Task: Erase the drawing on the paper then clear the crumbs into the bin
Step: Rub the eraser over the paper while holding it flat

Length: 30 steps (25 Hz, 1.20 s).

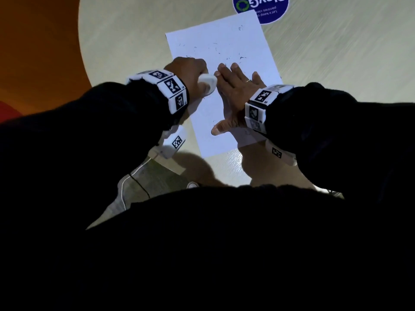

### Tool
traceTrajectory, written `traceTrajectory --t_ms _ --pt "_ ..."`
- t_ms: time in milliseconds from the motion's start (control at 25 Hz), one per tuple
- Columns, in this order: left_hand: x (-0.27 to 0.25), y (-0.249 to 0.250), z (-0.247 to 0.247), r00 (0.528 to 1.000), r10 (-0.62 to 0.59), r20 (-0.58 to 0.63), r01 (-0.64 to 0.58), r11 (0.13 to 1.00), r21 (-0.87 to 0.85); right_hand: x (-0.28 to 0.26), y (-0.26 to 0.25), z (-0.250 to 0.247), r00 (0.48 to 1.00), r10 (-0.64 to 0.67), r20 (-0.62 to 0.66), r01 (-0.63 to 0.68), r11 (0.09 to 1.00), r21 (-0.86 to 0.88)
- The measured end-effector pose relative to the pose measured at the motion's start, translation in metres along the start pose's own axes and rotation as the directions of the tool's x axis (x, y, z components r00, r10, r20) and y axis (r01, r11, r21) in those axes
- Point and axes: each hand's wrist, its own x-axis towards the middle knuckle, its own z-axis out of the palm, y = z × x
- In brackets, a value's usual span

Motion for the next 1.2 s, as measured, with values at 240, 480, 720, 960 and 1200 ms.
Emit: traceTrajectory --t_ms 240,480,720,960,1200 --pt "-0.019 -0.009 0.008 0.999 -0.015 -0.038 0.013 0.999 -0.044 0.0 0.001 0.003 0.999 0.003 -0.035 -0.003 1.0 0.004" --pt "-0.028 -0.009 0.006 0.99 -0.021 0.138 0.03 0.997 -0.066 -0.002 -0.002 0.002 0.998 0.012 -0.054 -0.013 1.0 -0.01" --pt "-0.03 -0.011 0.008 0.998 0.023 0.066 -0.016 0.994 -0.105 0.005 -0.016 -0.007 0.999 -0.033 0.006 0.033 0.998 -0.055" --pt "-0.025 -0.018 -0.004 1.0 -0.023 0.016 0.025 0.993 -0.113 0.005 -0.011 0.001 0.999 -0.045 0.012 0.046 0.998 -0.049" --pt "-0.027 -0.003 0.007 1.0 -0.002 -0.005 0.002 0.999 -0.047 0.003 -0.01 -0.003 0.997 -0.044 0.069 0.045 0.999 -0.018"
